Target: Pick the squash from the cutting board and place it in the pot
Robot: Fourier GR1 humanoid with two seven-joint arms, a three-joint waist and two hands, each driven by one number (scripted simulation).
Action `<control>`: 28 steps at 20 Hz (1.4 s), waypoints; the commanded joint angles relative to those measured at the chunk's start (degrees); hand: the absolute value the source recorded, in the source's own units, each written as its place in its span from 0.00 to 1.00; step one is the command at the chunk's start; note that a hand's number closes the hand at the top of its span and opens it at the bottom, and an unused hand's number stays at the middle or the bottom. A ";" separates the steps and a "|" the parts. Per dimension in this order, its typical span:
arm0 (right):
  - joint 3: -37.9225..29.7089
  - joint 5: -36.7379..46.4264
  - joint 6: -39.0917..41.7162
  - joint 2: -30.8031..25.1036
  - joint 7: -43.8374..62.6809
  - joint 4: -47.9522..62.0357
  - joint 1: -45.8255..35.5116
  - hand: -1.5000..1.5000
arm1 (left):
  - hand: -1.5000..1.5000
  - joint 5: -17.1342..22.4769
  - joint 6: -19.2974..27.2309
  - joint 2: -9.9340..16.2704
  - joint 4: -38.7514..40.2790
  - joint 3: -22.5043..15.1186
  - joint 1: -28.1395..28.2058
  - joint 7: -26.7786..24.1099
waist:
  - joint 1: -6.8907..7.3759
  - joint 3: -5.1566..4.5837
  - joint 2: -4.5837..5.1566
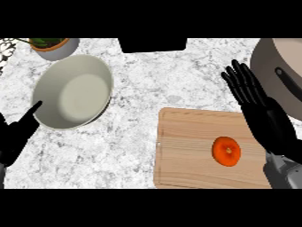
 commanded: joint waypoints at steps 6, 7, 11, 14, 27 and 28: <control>-12.31 0.93 -18.80 -3.92 13.64 14.25 22.88 1.00 | 0.50 -5.70 9.87 3.57 -2.68 5.45 1.06 -5.76 | -3.16 -2.42 -1.84; -10.07 17.33 -17.77 -17.83 9.61 14.56 19.53 1.00 | 0.50 -4.52 7.86 3.12 -2.32 4.49 0.53 -4.18 | -3.11 -4.36 -1.39; -13.31 26.05 -36.10 -12.84 3.55 11.82 28.75 0.00 | 0.50 -6.28 12.19 0.58 -3.62 4.16 2.96 -6.06 | -3.52 -2.67 -2.52; -9.25 30.73 -46.42 -4.12 2.33 2.77 37.07 0.00 | 0.50 -6.74 13.08 0.24 -6.96 3.88 4.56 -5.91 | -1.21 -2.49 -2.24; -1.96 47.29 -26.85 -17.86 49.55 -25.80 39.55 0.00 | 0.50 -12.06 14.13 -3.09 -10.22 0.26 4.43 -6.11 | 3.16 -2.66 -0.84; -0.92 47.91 -24.36 -18.85 52.71 -27.20 39.83 0.00 | 0.50 -10.70 12.76 -1.66 -10.03 2.14 4.73 -6.55 | 3.29 -2.67 -0.91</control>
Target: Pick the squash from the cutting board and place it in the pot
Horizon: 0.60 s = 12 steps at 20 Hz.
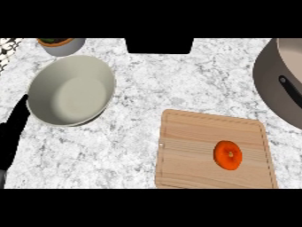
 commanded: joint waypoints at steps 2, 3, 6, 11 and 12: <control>3.74 1.74 13.58 -4.70 17.91 -2.20 -8.16 0.00 | 0.50 -1.04 -0.55 -0.99 0.91 -0.80 -2.53 0.12 | 1.74 -0.02 0.63; 2.40 -0.88 17.12 -6.86 19.83 -0.95 -9.01 0.00 | 0.50 -0.96 -1.20 0.26 -0.50 -0.54 -2.25 0.79 | 2.07 0.05 0.54; 4.23 -5.70 25.40 -8.20 29.68 -3.48 -13.45 0.00 | 0.50 -1.80 -0.36 -1.50 0.27 -1.05 -0.38 -1.81 | 2.63 -0.03 0.53; 8.07 -13.20 35.00 -4.73 41.38 -0.01 -27.06 0.00 | 0.50 -2.37 0.20 -2.38 -0.46 -1.21 -3.01 2.68 | 1.59 0.17 0.16; 10.83 -11.77 34.39 -1.61 42.56 2.89 -29.92 0.00 | 0.50 -1.71 -1.29 0.01 -2.29 0.52 -0.95 1.48 | 2.14 0.20 0.07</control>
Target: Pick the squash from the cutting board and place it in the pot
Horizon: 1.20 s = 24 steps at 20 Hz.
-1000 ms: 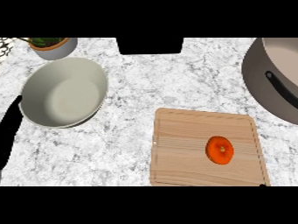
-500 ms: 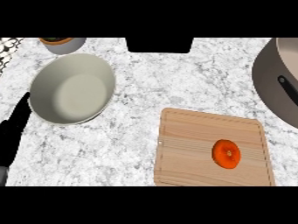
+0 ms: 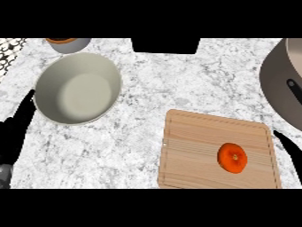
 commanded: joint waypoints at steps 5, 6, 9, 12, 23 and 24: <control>3.50 -5.76 10.01 7.56 11.49 10.96 -17.64 0.00 | 0.50 -1.61 -0.20 -2.21 1.27 1.13 1.83 -0.85 | -1.56 0.10 -0.35; 5.45 -4.29 9.26 9.16 12.73 13.95 -19.25 0.00 | 0.50 -1.00 -0.48 -0.46 -2.85 1.63 2.89 1.02 | -0.93 0.12 -0.38; 7.24 -2.36 9.21 9.16 12.98 12.88 -16.53 0.00 | 0.50 -2.64 0.82 -2.51 -1.96 1.58 4.83 -1.20 | -1.83 0.11 -0.55; 7.22 -3.27 11.76 11.44 16.46 17.24 -22.50 0.00 | 0.50 -2.37 -0.22 -2.41 -1.28 2.21 3.65 -0.12 | -1.64 0.09 -0.44; 8.81 1.31 10.39 16.56 10.27 27.51 -20.83 0.00 | 0.50 -4.02 -1.90 -3.24 -6.20 3.75 6.98 1.80 | -2.03 0.15 -0.59; 6.92 0.06 12.94 16.49 10.61 30.06 -24.18 0.00 | 0.50 -4.45 -2.66 -4.15 -2.45 3.84 4.10 0.84 | -2.18 0.13 -0.48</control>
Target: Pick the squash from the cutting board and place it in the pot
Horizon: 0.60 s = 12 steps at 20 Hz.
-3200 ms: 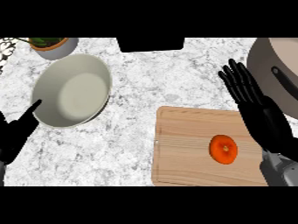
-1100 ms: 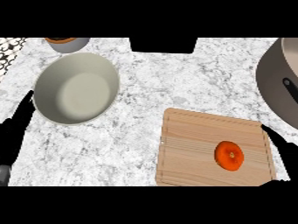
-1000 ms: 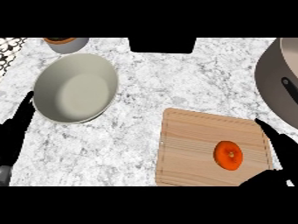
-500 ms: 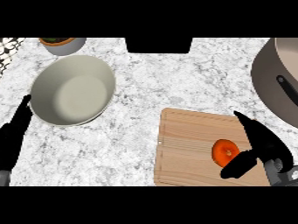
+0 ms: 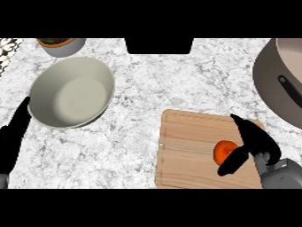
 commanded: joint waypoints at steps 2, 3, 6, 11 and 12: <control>1.23 3.13 1.48 5.40 6.40 6.34 -3.62 0.00 | 0.50 -2.56 0.28 -2.48 0.27 -0.61 1.97 -1.65 | 0.11 -0.01 0.02; -0.20 2.65 3.19 3.98 7.32 4.56 -3.31 0.00 | 0.50 -2.15 -0.31 -1.47 -0.29 0.58 -0.67 2.07 | -0.22 -0.01 -0.02; -0.22 3.59 4.28 3.32 4.94 5.15 -1.17 0.00 | 0.50 -0.48 -3.59 0.24 -0.96 3.02 -0.23 2.25 | -0.27 0.00 -0.04; -4.59 4.82 4.92 5.51 3.24 7.24 -2.04 0.00 | 0.50 -2.22 -4.09 -2.26 -0.52 4.37 0.68 1.25 | -0.23 -0.01 -0.05; -3.33 6.47 3.67 7.28 1.93 9.77 -1.95 0.00 | 0.50 -2.48 -5.01 -2.68 5.32 5.80 -0.81 -2.75 | -0.31 -0.02 0.02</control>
